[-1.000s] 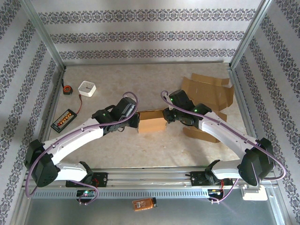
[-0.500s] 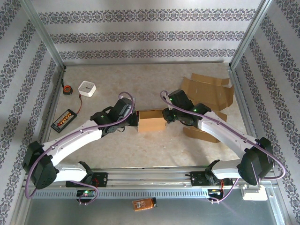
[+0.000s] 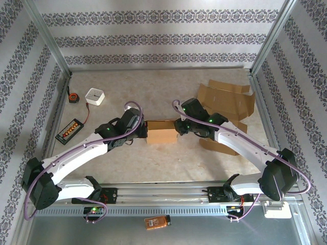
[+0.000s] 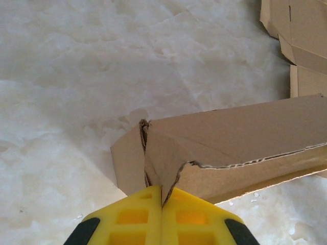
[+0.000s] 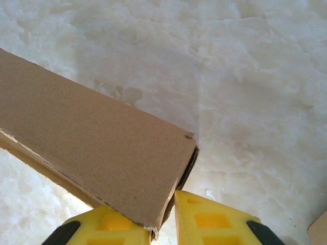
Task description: Fold the paper box
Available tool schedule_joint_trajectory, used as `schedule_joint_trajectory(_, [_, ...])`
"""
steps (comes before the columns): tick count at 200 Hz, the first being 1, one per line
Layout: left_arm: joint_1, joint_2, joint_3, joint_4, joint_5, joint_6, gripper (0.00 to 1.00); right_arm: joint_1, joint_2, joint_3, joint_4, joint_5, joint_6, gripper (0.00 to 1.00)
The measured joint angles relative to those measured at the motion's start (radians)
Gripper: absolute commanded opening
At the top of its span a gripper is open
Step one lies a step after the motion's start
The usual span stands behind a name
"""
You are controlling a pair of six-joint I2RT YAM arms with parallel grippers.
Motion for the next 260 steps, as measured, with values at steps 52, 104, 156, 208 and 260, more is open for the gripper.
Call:
schedule_joint_trajectory(52, [0.008, -0.018, 0.004, -0.067, -0.037, 0.056, 0.00, 0.002, 0.000, 0.000, 0.000, 0.000, 0.000, 0.19])
schedule_joint_trajectory(104, [0.015, -0.017, 0.005, -0.059, -0.008, 0.065, 0.00, 0.002, 0.000, 0.000, 0.000, 0.000, 0.000, 0.19])
schedule_joint_trajectory(156, [0.068, -0.045, 0.005, -0.039, 0.106, -0.005, 0.00, 0.002, 0.000, 0.000, 0.000, 0.000, 0.000, 0.19])
schedule_joint_trajectory(208, [0.114, -0.058, -0.026, 0.043, 0.195, -0.084, 0.00, 0.002, 0.004, 0.000, 0.001, 0.000, 0.000, 0.19])
schedule_joint_trajectory(260, [0.137, -0.061, -0.051, 0.089, 0.240, -0.122, 0.00, 0.002, 0.006, 0.000, 0.004, 0.001, 0.000, 0.19])
